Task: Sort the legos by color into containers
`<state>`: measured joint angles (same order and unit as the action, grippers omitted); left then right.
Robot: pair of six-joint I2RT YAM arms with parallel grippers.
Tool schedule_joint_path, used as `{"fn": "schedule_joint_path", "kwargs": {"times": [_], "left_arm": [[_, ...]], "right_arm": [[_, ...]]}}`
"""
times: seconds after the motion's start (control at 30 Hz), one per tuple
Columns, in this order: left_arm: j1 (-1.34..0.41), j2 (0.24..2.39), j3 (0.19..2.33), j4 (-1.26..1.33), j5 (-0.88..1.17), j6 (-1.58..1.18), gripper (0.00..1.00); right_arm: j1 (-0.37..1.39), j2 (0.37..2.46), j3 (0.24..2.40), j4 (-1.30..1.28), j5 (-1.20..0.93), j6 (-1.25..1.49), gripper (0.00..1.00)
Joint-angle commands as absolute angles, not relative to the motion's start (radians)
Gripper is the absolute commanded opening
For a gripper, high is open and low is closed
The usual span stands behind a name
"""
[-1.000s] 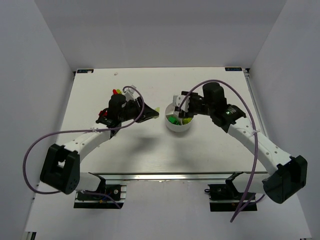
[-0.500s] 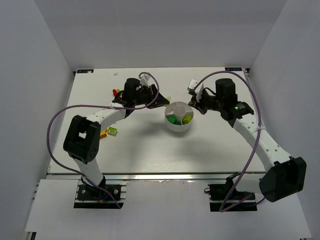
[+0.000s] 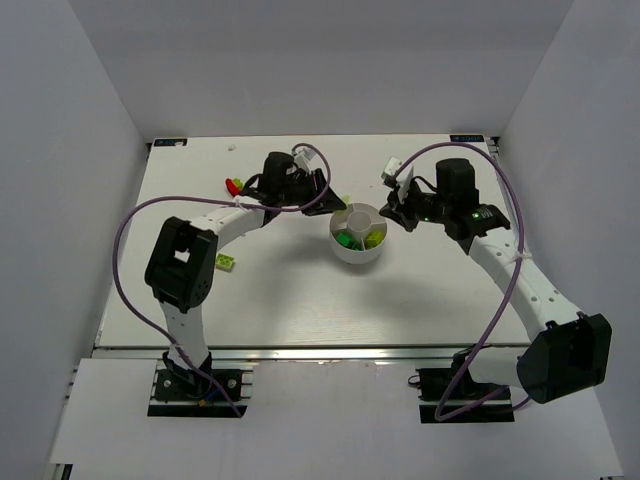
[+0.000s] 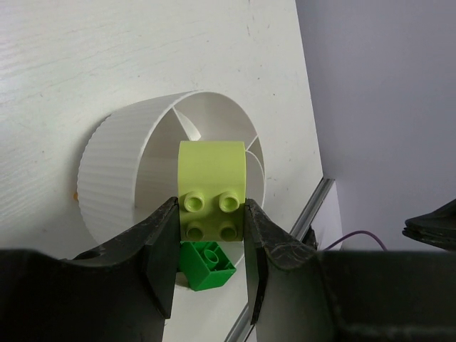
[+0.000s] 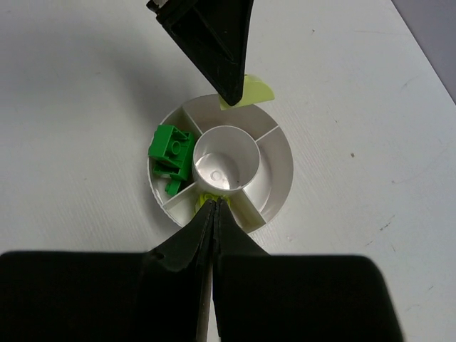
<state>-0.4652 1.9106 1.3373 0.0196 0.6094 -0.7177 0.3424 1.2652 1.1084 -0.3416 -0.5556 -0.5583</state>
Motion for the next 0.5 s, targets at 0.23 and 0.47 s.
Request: {"fn": "schedule_joint_path", "kwargs": {"times": [0.23, 0.47], "left_arm": [[-0.479, 1.942, 1.377, -0.028, 0.618, -0.684, 0.45], [-0.48, 1.954, 1.388, -0.028, 0.621, -0.683, 0.46]], "right_arm": [[0.325, 1.276, 1.101, -0.327, -0.591, -0.534, 0.0], [0.318, 1.284, 1.104, -0.328, -0.6, -0.531, 0.0]]}}
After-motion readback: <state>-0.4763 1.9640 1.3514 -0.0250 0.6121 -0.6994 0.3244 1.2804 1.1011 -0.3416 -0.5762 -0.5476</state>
